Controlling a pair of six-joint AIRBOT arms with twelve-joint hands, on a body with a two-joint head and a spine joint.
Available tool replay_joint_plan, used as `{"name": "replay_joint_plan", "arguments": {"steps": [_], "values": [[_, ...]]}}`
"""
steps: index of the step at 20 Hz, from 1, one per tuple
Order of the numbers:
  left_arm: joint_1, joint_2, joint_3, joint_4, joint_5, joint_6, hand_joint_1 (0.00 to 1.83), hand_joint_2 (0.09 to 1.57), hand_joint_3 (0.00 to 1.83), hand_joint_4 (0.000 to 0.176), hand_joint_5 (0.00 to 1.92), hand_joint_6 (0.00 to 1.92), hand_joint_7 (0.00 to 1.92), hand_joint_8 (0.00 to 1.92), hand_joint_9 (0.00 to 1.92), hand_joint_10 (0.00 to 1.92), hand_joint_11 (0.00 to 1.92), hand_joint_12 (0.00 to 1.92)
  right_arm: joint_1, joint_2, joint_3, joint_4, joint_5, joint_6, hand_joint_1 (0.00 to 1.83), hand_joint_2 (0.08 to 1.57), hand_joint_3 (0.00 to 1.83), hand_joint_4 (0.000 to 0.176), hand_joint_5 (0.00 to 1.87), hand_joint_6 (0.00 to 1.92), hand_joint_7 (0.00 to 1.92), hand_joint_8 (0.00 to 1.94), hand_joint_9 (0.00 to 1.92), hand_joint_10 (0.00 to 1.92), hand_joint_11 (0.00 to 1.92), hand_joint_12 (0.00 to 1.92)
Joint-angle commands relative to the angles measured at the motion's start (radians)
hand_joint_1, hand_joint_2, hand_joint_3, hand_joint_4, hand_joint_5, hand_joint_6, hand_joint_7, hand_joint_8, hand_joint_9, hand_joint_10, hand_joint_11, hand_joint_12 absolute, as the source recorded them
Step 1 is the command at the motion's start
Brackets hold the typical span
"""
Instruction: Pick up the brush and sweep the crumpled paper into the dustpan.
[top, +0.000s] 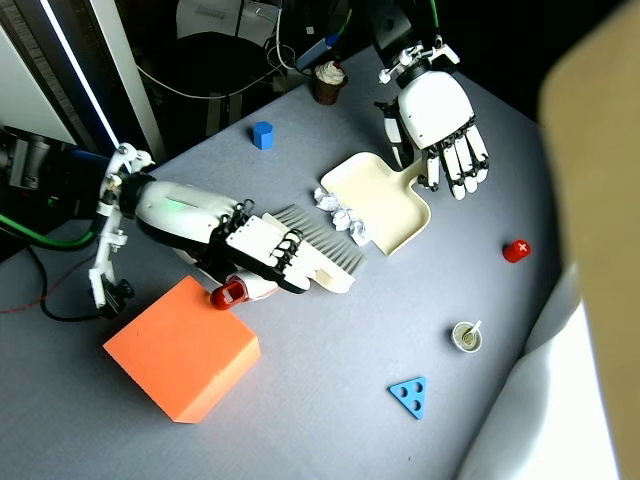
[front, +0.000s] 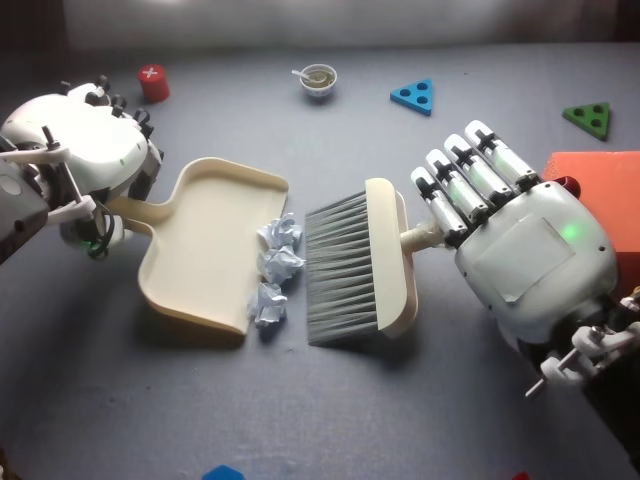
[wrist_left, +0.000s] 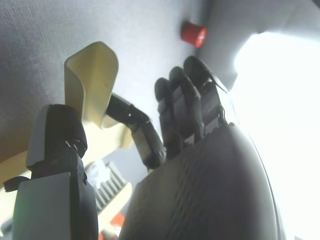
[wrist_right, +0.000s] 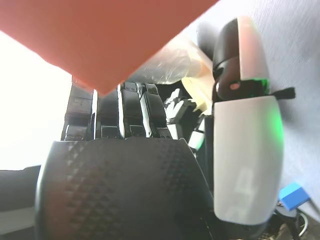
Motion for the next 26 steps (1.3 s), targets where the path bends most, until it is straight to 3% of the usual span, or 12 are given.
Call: {"name": "replay_joint_plan", "arguments": {"steps": [1, 4, 5, 6, 7, 11, 13, 16, 18, 19, 24, 26], "values": [[-0.016, 0.008, 0.0, 0.039, -0.086, 0.009, 0.95, 1.23, 0.01, 0.097, 0.76, 1.33, 0.34, 0.0, 0.28, 0.0, 0.0, 0.73, 0.013, -0.008, 0.013, -0.071, -0.081, -0.003, 0.99, 1.0, 0.0, 0.0, 0.19, 0.01, 0.18, 0.01, 0.2, 0.01, 0.24, 0.02], [-0.025, 0.006, 0.0, 0.045, -0.084, 0.009, 0.95, 1.22, 0.0, 0.112, 0.78, 1.29, 0.35, 0.0, 0.28, 0.0, 0.0, 0.72, 0.015, -0.05, 0.055, -0.096, -0.069, 0.004, 1.0, 1.01, 0.0, 0.0, 0.21, 0.01, 0.17, 0.0, 0.18, 0.0, 0.23, 0.02], [-0.027, 0.005, -0.001, 0.047, -0.084, 0.009, 0.99, 1.21, 0.0, 0.046, 0.8, 1.26, 0.36, 0.0, 0.29, 0.0, 0.0, 0.74, 0.017, -0.059, 0.069, -0.098, -0.064, 0.004, 0.95, 1.03, 0.01, 0.0, 0.19, 0.0, 0.16, 0.0, 0.18, 0.0, 0.24, 0.02], [-0.028, 0.003, -0.001, 0.047, -0.084, 0.009, 1.0, 1.21, 0.0, 0.041, 0.8, 1.26, 0.36, 0.0, 0.29, 0.0, 0.0, 0.7, 0.022, -0.066, 0.084, -0.098, -0.06, 0.004, 0.98, 1.02, 0.0, 0.0, 0.21, 0.01, 0.18, 0.01, 0.19, 0.01, 0.24, 0.02], [-0.028, 0.003, -0.001, 0.05, -0.084, 0.009, 0.98, 1.21, 0.0, 0.08, 0.81, 1.25, 0.36, 0.0, 0.28, 0.0, 0.0, 0.7, 0.027, -0.074, 0.103, -0.097, -0.056, 0.004, 0.99, 1.02, 0.0, 0.0, 0.21, 0.01, 0.18, 0.01, 0.2, 0.01, 0.24, 0.02], [-0.027, 0.005, -0.003, 0.051, -0.08, 0.009, 0.98, 1.22, 0.0, 0.064, 0.79, 1.28, 0.34, 0.0, 0.28, 0.0, 0.0, 0.69, 0.05, -0.091, 0.147, -0.095, -0.046, 0.004, 1.02, 1.02, 0.0, 0.0, 0.2, 0.0, 0.17, 0.0, 0.19, 0.0, 0.24, 0.02], [-0.027, 0.006, -0.003, 0.051, -0.081, 0.009, 0.94, 1.23, 0.0, 0.112, 0.76, 1.33, 0.34, 0.0, 0.28, 0.0, 0.0, 0.71, 0.06, -0.096, 0.157, -0.095, -0.044, 0.004, 0.96, 1.03, 0.01, 0.0, 0.2, 0.0, 0.16, 0.0, 0.19, 0.0, 0.24, 0.02], [-0.027, 0.008, -0.005, 0.052, -0.081, 0.009, 1.0, 1.2, 0.0, 0.048, 0.82, 1.24, 0.36, 0.0, 0.3, 0.0, 0.0, 0.74, 0.067, -0.097, 0.154, -0.097, -0.044, 0.004, 0.99, 1.02, 0.0, 0.0, 0.22, 0.01, 0.16, 0.0, 0.18, 0.0, 0.24, 0.02], [-0.028, 0.01, -0.006, 0.051, -0.081, 0.009, 0.95, 1.21, 0.0, 0.125, 0.78, 1.28, 0.34, 0.0, 0.26, 0.0, 0.0, 0.68, 0.066, -0.095, 0.15, -0.099, -0.045, 0.001, 1.0, 1.02, 0.0, 0.0, 0.22, 0.0, 0.17, 0.01, 0.18, 0.0, 0.25, 0.02], [-0.028, 0.011, -0.006, 0.051, -0.081, 0.009, 0.93, 1.23, 0.0, 0.133, 0.76, 1.32, 0.33, 0.0, 0.26, 0.0, 0.0, 0.66, 0.066, -0.094, 0.149, -0.098, -0.045, -0.002, 1.05, 1.02, 0.0, 0.0, 0.25, 0.01, 0.18, 0.01, 0.19, 0.0, 0.26, 0.03], [-0.029, 0.014, -0.005, 0.051, -0.081, 0.009, 0.94, 1.22, 0.0, 0.132, 0.78, 1.29, 0.33, 0.0, 0.27, 0.0, 0.0, 0.7, 0.064, -0.085, 0.152, -0.098, -0.045, -0.007, 1.07, 1.08, 0.0, 0.0, 0.42, 0.01, 0.37, 0.01, 0.37, 0.01, 0.4, 0.07], [-0.029, 0.013, -0.006, 0.052, -0.082, 0.009, 0.95, 1.22, 0.0, 0.116, 0.78, 1.29, 0.33, 0.0, 0.27, 0.0, 0.0, 0.68, 0.064, -0.081, 0.151, -0.098, -0.045, -0.008, 1.1, 1.09, 0.0, 0.0, 0.7, 0.01, 0.74, 0.02, 0.73, 0.03, 0.62, 0.18]]}}
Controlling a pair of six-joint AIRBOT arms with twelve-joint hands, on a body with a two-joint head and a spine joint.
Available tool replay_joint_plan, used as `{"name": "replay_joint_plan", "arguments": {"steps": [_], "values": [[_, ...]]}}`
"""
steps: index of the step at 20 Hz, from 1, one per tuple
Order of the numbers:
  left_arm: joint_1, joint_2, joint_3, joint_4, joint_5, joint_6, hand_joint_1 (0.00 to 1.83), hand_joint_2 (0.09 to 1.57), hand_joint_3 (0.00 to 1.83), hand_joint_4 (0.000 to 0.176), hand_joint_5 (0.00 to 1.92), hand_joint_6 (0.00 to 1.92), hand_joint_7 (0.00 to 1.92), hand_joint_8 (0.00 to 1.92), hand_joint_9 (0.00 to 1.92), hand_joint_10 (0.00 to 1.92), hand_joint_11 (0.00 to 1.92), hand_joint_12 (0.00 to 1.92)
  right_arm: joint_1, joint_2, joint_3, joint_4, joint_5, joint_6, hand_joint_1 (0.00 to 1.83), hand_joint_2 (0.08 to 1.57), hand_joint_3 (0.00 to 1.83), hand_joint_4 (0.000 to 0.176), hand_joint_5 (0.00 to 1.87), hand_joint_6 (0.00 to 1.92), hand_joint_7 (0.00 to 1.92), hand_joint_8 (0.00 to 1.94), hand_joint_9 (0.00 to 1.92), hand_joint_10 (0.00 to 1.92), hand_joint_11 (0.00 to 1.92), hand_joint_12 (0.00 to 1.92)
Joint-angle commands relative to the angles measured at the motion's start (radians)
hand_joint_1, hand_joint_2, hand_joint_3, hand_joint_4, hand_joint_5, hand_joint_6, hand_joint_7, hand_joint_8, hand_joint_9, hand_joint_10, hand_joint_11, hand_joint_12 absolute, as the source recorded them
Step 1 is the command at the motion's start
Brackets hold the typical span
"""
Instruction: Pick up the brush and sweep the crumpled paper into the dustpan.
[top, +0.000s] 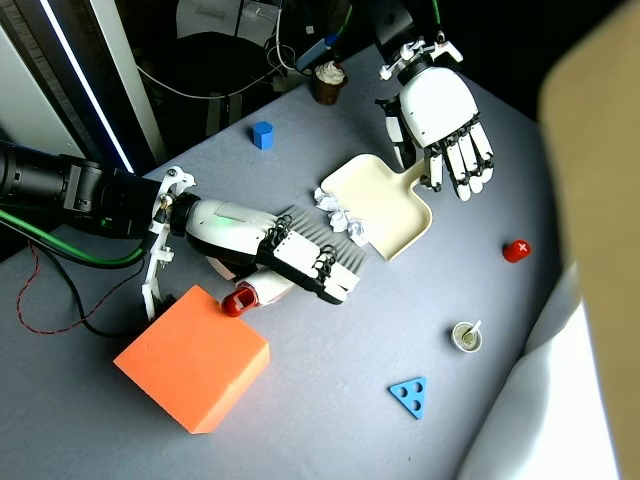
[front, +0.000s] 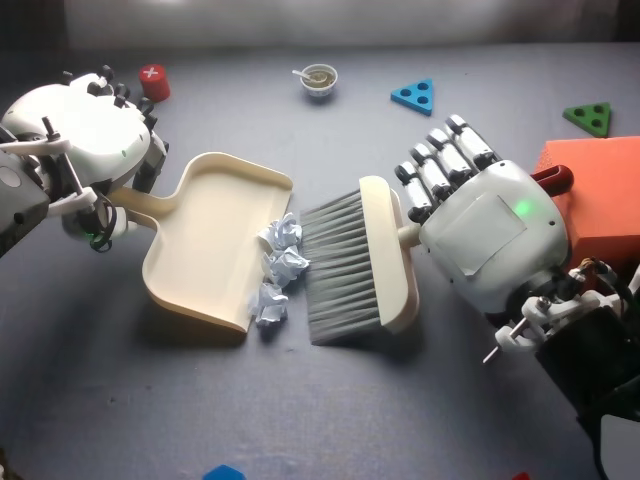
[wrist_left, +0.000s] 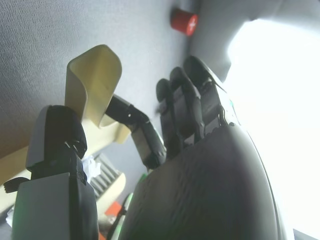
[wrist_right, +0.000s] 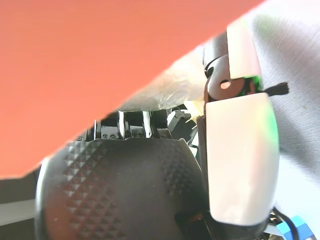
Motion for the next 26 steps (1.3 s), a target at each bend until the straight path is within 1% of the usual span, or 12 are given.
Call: {"name": "replay_joint_plan", "arguments": {"steps": [1, 3, 5, 7, 8, 11, 14, 18, 20, 21, 24, 26], "values": [[-0.012, 0.007, -0.001, 0.043, -0.083, 0.009, 0.95, 1.22, 0.0, 0.112, 0.78, 1.3, 0.32, 0.0, 0.26, 0.0, 0.0, 0.68, 0.005, 0.013, 0.003, -0.068, -0.104, -0.012, 1.15, 1.1, 0.0, 0.0, 0.95, 0.72, 0.94, 0.06, 0.92, 0.06, 0.64, 0.47], [-0.011, 0.006, -0.001, 0.046, -0.081, 0.009, 0.93, 1.23, 0.0, 0.131, 0.76, 1.33, 0.33, 0.0, 0.27, 0.0, 0.0, 0.68, 0.003, 0.015, 0.003, -0.068, -0.1, -0.012, 1.17, 1.08, 0.0, 0.0, 1.07, 0.8, 0.92, 1.05, 0.74, 1.42, 0.48, 1.64], [-0.008, 0.007, -0.004, 0.047, -0.078, 0.009, 0.94, 1.22, 0.0, 0.137, 0.77, 1.31, 0.33, 0.0, 0.27, 0.0, 0.0, 0.69, 0.003, 0.018, 0.0, -0.076, -0.1, -0.012, 1.18, 1.06, 0.0, 0.0, 1.11, 0.74, 1.01, 1.87, 1.1, 1.9, 0.98, 1.91], [-0.007, 0.007, -0.007, 0.045, -0.079, 0.009, 0.94, 1.22, 0.0, 0.135, 0.77, 1.31, 0.33, 0.0, 0.27, 0.0, 0.0, 0.67, 0.003, 0.026, -0.004, -0.087, -0.1, -0.012, 1.16, 1.12, 0.01, 0.0, 0.96, 0.99, 1.11, 1.94, 1.31, 1.92, 1.32, 1.92], [-0.007, 0.007, -0.007, 0.043, -0.079, 0.009, 0.98, 1.21, 0.0, 0.081, 0.8, 1.27, 0.35, 0.0, 0.28, 0.0, 0.0, 0.71, 0.003, 0.031, -0.006, -0.09, -0.098, -0.015, 1.15, 1.15, 0.01, 0.0, 0.9, 1.09, 1.15, 1.94, 1.35, 1.92, 1.39, 1.92], [-0.008, 0.009, -0.008, 0.041, -0.08, 0.009, 0.96, 1.21, 0.0, 0.101, 0.79, 1.28, 0.35, 0.0, 0.28, 0.0, 0.0, 0.74, 0.003, 0.049, -0.015, -0.098, -0.051, -0.095, 1.4, 1.19, 0.0, 0.0, 0.91, 1.86, 1.1, 1.94, 1.35, 1.92, 1.47, 1.92], [-0.011, 0.009, -0.008, 0.039, -0.083, 0.009, 0.98, 1.21, 0.0, 0.08, 0.79, 1.27, 0.34, 0.0, 0.28, 0.0, 0.0, 0.72, 0.014, 0.069, -0.031, -0.101, -0.027, -0.133, 1.43, 1.22, 0.01, 0.0, 0.91, 1.92, 1.05, 1.94, 1.32, 1.92, 1.44, 1.92], [-0.015, 0.009, -0.009, 0.041, -0.082, 0.009, 0.94, 1.22, 0.0, 0.121, 0.77, 1.31, 0.33, 0.0, 0.27, 0.0, 0.0, 0.73, 0.103, 0.122, -0.101, -0.081, 0.1, -0.189, 1.46, 1.21, 0.0, 0.0, 0.93, 1.92, 1.14, 1.94, 1.31, 1.92, 1.4, 1.92], [-0.015, 0.009, -0.01, 0.041, -0.082, 0.009, 0.95, 1.22, 0.0, 0.114, 0.77, 1.3, 0.34, 0.0, 0.28, 0.0, 0.0, 0.73, 0.16, 0.129, -0.12, -0.03, 0.174, -0.268, 1.47, 1.22, 0.0, 0.0, 0.94, 1.92, 1.11, 1.94, 1.29, 1.92, 1.39, 1.92], [-0.015, 0.009, -0.01, 0.041, -0.082, 0.009, 0.99, 1.21, 0.0, 0.07, 0.8, 1.26, 0.35, 0.0, 0.29, 0.01, 0.0, 0.74, 0.2, 0.127, -0.128, 0.04, 0.223, -0.353, 1.47, 1.22, 0.0, 0.014, 0.94, 1.92, 1.1, 1.94, 1.28, 1.92, 1.38, 1.92], [-0.015, 0.007, -0.009, 0.042, -0.084, 0.009, 0.94, 1.22, 0.0, 0.133, 0.77, 1.31, 0.34, 0.0, 0.28, 0.0, 0.0, 0.7, 0.28, 0.115, -0.141, 0.199, 0.286, -0.556, 1.48, 1.23, 0.0, 0.052, 0.94, 1.92, 1.08, 1.94, 1.26, 1.92, 1.36, 1.92], [-0.015, 0.007, -0.009, 0.043, -0.084, 0.009, 0.98, 1.21, 0.0, 0.066, 0.8, 1.26, 0.35, 0.0, 0.29, 0.0, 0.0, 0.68, 0.328, 0.099, -0.15, 0.332, 0.286, -0.695, 1.47, 1.23, 0.0, 0.059, 0.94, 1.92, 1.07, 1.94, 1.26, 1.92, 1.36, 1.92]]}}
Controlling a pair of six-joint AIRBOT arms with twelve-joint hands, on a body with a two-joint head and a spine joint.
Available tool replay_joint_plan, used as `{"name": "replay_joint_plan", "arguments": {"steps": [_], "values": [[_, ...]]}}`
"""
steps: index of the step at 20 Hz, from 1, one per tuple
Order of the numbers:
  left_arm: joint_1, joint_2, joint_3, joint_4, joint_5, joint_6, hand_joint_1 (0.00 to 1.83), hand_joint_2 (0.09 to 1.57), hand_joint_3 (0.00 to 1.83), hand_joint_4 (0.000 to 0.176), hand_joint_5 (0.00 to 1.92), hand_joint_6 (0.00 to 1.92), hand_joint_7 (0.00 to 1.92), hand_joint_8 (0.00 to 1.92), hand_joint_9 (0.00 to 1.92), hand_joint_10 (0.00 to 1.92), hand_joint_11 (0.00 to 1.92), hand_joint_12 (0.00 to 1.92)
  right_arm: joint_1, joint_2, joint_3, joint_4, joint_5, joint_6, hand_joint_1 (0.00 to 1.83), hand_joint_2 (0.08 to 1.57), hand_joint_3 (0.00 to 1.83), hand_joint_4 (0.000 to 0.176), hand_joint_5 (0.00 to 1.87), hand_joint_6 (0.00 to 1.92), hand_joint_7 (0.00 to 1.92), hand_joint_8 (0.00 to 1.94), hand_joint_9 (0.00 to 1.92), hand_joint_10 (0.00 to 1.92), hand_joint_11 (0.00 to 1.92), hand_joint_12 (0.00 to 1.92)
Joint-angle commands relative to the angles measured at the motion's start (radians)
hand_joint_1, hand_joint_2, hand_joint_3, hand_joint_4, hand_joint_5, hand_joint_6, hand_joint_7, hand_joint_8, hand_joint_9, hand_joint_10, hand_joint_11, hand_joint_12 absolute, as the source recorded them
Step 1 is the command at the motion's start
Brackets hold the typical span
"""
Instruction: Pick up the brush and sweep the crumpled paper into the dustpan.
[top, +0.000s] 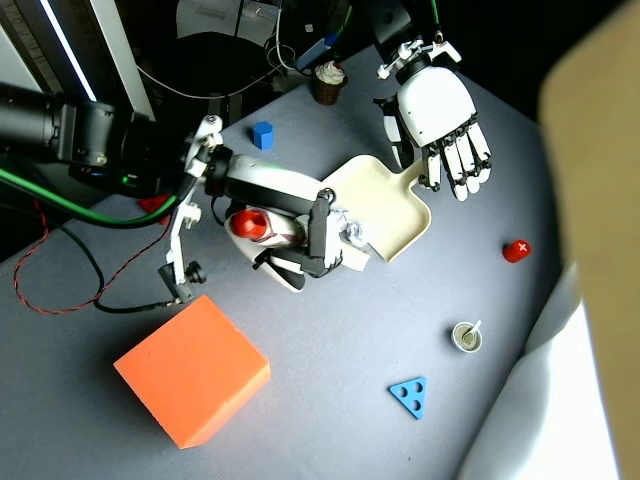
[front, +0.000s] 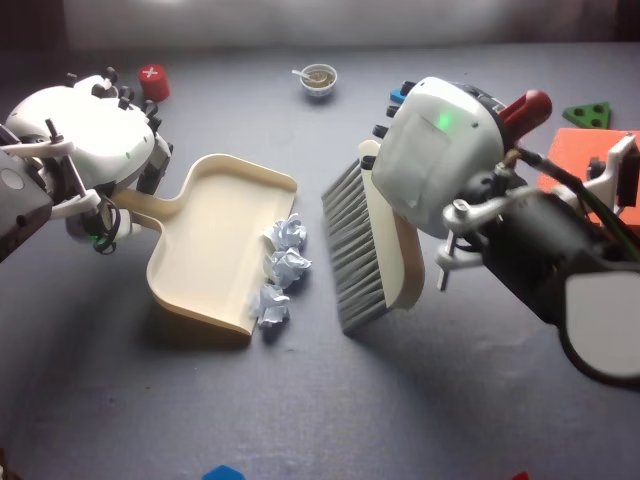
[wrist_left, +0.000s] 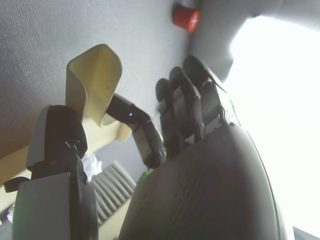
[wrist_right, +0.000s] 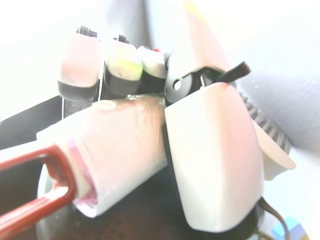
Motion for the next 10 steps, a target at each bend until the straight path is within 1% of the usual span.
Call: {"name": "replay_joint_plan", "arguments": {"steps": [1, 2, 3, 4, 5, 6, 7, 8, 9, 10], "values": [[-0.012, 0.007, 0.001, 0.041, -0.085, 0.009, 0.98, 1.21, 0.0, 0.074, 0.79, 1.27, 0.35, 0.0, 0.29, 0.0, 0.0, 0.7, 0.028, 0.004, -0.006, -0.045, -0.082, -0.062, 1.47, 1.24, 0.0, 0.072, 0.93, 1.92, 1.06, 1.94, 1.25, 1.92, 1.36, 1.92], [-0.013, 0.007, 0.001, 0.041, -0.085, 0.009, 0.97, 1.21, 0.0, 0.093, 0.8, 1.27, 0.35, 0.0, 0.29, 0.0, 0.0, 0.72, 0.049, -0.004, -0.009, 0.012, -0.082, -0.12, 1.47, 1.24, 0.0, 0.078, 0.92, 1.92, 1.05, 1.94, 1.24, 1.92, 1.36, 1.92], [-0.014, 0.008, 0.001, 0.041, -0.085, 0.009, 0.98, 1.21, 0.0, 0.082, 0.8, 1.27, 0.34, 0.0, 0.28, 0.0, 0.0, 0.67, 0.063, -0.012, -0.011, 0.048, -0.082, -0.159, 1.47, 1.23, 0.0, 0.082, 0.92, 1.92, 1.03, 1.94, 1.23, 1.92, 1.35, 1.92], [-0.015, 0.008, 0.001, 0.041, -0.085, 0.009, 0.96, 1.22, 0.0, 0.088, 0.78, 1.29, 0.33, 0.0, 0.27, 0.0, 0.0, 0.66, 0.09, -0.026, -0.014, 0.107, -0.078, -0.221, 1.48, 1.22, 0.0, 0.085, 0.92, 1.92, 1.05, 1.94, 1.24, 1.92, 1.36, 1.92], [-0.016, 0.008, 0.001, 0.041, -0.086, 0.009, 0.95, 1.22, 0.0, 0.107, 0.77, 1.3, 0.33, 0.0, 0.27, 0.0, 0.0, 0.68, 0.114, -0.035, -0.015, 0.159, -0.073, -0.272, 1.47, 1.22, 0.0, 0.08, 0.93, 1.92, 1.06, 1.94, 1.25, 1.92, 1.36, 1.92], [-0.016, 0.007, 0.001, 0.041, -0.087, 0.009, 0.95, 1.23, 0.0, 0.108, 0.76, 1.32, 0.33, 0.0, 0.27, 0.0, 0.0, 0.68, 0.139, -0.046, -0.013, 0.217, -0.073, -0.326, 1.47, 1.22, 0.0, 0.077, 0.93, 1.92, 1.06, 1.94, 1.26, 1.92, 1.37, 1.92], [-0.016, 0.007, 0.001, 0.041, -0.087, 0.009, 0.95, 1.22, 0.0, 0.109, 0.77, 1.31, 0.34, 0.0, 0.28, 0.0, 0.0, 0.7, 0.168, -0.057, -0.008, 0.302, -0.072, -0.396, 1.47, 1.23, 0.0, 0.043, 0.93, 1.92, 1.05, 1.94, 1.26, 1.92, 1.37, 1.92], [-0.016, 0.006, 0.001, 0.04, -0.087, 0.009, 0.95, 1.22, 0.0, 0.109, 0.77, 1.31, 0.34, 0.0, 0.28, 0.0, 0.0, 0.71, 0.196, -0.065, -0.003, 0.384, -0.067, -0.459, 1.47, 1.24, 0.0, 0.035, 0.93, 1.92, 1.05, 1.94, 1.26, 1.92, 1.37, 1.92], [-0.016, 0.006, 0.001, 0.04, -0.086, 0.009, 0.95, 1.23, 0.0, 0.098, 0.76, 1.31, 0.34, 0.0, 0.28, 0.0, 0.0, 0.71, 0.208, -0.066, -0.001, 0.412, -0.064, -0.478, 1.47, 1.23, 0.0, 0.034, 0.91, 1.92, 1.06, 1.94, 1.27, 1.92, 1.37, 1.92], [-0.014, 0.004, 0.001, 0.039, -0.086, 0.009, 0.94, 1.22, 0.0, 0.132, 0.77, 1.3, 0.35, 0.0, 0.29, 0.0, 0.0, 0.76, 0.224, -0.066, 0.001, 0.447, -0.061, -0.52, 1.47, 1.23, 0.0, 0.034, 0.91, 1.92, 1.06, 1.94, 1.27, 1.92, 1.37, 1.92]]}}
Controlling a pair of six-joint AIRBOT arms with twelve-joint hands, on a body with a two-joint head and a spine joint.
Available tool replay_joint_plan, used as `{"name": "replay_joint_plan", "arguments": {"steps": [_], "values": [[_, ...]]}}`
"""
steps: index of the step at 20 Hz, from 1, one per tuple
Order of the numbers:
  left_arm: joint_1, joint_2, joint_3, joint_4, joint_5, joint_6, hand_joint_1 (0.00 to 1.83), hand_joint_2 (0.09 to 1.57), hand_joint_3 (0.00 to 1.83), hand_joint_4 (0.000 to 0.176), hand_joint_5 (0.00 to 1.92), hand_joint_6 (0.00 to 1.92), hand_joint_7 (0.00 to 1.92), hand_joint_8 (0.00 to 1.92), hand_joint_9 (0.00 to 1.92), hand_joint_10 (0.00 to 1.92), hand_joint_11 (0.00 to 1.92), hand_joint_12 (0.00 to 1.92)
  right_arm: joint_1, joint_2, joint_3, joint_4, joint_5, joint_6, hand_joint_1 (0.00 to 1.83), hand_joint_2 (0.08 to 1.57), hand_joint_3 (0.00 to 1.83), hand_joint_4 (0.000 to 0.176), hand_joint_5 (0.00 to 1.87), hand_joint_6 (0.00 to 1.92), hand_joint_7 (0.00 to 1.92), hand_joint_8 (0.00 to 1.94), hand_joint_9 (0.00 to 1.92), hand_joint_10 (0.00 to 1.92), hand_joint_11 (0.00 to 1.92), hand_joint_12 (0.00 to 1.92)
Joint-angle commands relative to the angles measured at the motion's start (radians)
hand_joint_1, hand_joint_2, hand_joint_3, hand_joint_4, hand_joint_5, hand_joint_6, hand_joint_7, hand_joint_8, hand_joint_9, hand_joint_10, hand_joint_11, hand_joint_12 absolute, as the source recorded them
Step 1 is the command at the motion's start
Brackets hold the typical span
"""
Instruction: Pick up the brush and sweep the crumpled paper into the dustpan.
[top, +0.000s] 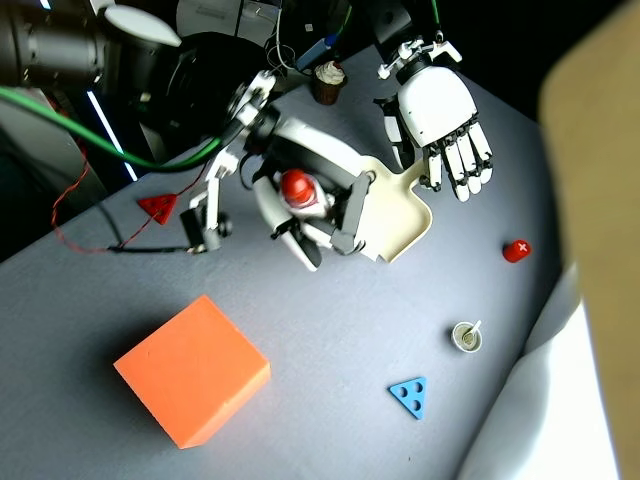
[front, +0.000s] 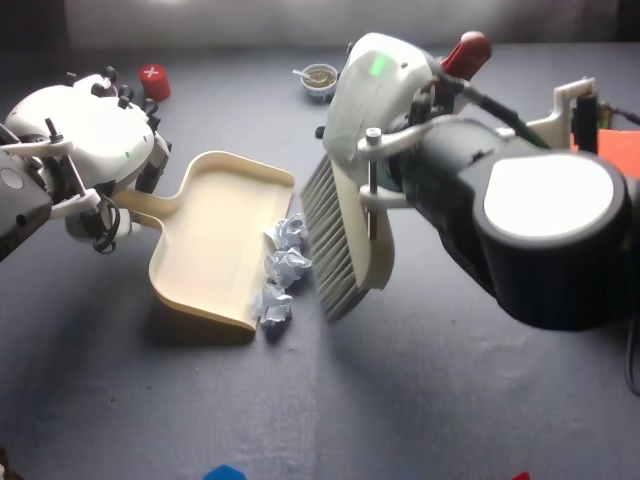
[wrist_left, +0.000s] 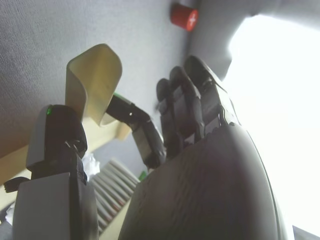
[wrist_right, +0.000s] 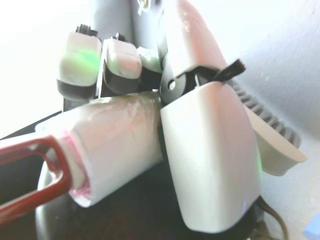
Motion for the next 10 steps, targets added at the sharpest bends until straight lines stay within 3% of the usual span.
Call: {"name": "replay_joint_plan", "arguments": {"steps": [1, 2, 4, 5, 6, 8, 9, 10], "values": [[-0.01, 0.003, 0.001, 0.042, -0.084, 0.009, 0.96, 1.22, 0.0, 0.114, 0.79, 1.28, 0.35, 0.0, 0.29, 0.0, 0.0, 0.74, 0.017, 0.012, 0.003, -0.077, -0.046, -0.035, 1.46, 1.23, 0.0, 0.033, 0.91, 1.92, 1.06, 1.94, 1.26, 1.92, 1.37, 1.92], [-0.006, 0.001, 0.001, 0.04, -0.084, 0.009, 0.97, 1.21, 0.0, 0.092, 0.8, 1.26, 0.35, 0.0, 0.3, 0.0, 0.0, 0.73, 0.02, 0.012, 0.008, -0.066, -0.055, -0.058, 1.46, 1.23, 0.0, 0.031, 0.91, 1.92, 1.05, 1.94, 1.25, 1.92, 1.36, 1.92], [0.001, -0.001, -0.002, 0.038, -0.084, 0.009, 0.96, 1.21, 0.0, 0.109, 0.79, 1.28, 0.34, 0.0, 0.29, 0.0, 0.0, 0.73, 0.021, 0.015, 0.012, -0.024, -0.081, -0.1, 1.46, 1.23, 0.0, 0.027, 0.91, 1.92, 1.04, 1.94, 1.25, 1.92, 1.37, 1.92], [0.003, -0.001, -0.003, 0.037, -0.084, 0.009, 0.99, 1.2, 0.0, 0.074, 0.82, 1.24, 0.35, 0.0, 0.3, 0.0, 0.0, 0.76, 0.021, 0.018, 0.01, -0.008, -0.085, -0.116, 1.46, 1.23, 0.0, 0.011, 0.92, 1.92, 1.06, 1.94, 1.27, 1.92, 1.36, 1.92], [0.007, -0.002, -0.004, 0.036, -0.087, 0.009, 0.97, 1.21, 0.0, 0.09, 0.79, 1.27, 0.34, 0.01, 0.29, 0.0, 0.0, 0.77, 0.021, 0.022, 0.005, 0.0, -0.083, -0.126, 1.45, 1.23, 0.0, 0.0, 0.93, 1.92, 1.08, 1.94, 1.28, 1.92, 1.37, 1.92], [0.012, -0.005, -0.006, 0.034, -0.089, 0.009, 0.95, 1.22, 0.0, 0.118, 0.77, 1.3, 0.34, 0.0, 0.28, 0.0, 0.0, 0.74, 0.02, 0.024, -0.004, 0.001, -0.068, -0.132, 1.45, 1.23, 0.0, 0.0, 0.92, 1.92, 1.09, 1.94, 1.29, 1.92, 1.38, 1.92], [0.014, -0.006, -0.006, 0.034, -0.09, 0.009, 0.97, 1.21, 0.0, 0.085, 0.79, 1.27, 0.36, 0.01, 0.3, 0.01, 0.0, 0.74, 0.014, 0.021, -0.006, 0.0, -0.058, -0.132, 1.46, 1.22, 0.0, 0.0, 0.91, 1.92, 1.08, 1.94, 1.28, 1.92, 1.38, 1.92], [0.014, -0.007, -0.006, 0.034, -0.09, 0.009, 0.95, 1.22, 0.0, 0.1, 0.77, 1.3, 0.35, 0.0, 0.29, 0.0, 0.0, 0.72, 0.005, 0.012, -0.003, -0.004, -0.051, -0.132, 1.47, 1.22, 0.0, 0.0, 0.91, 1.92, 1.08, 1.94, 1.28, 1.92, 1.38, 1.92]]}}
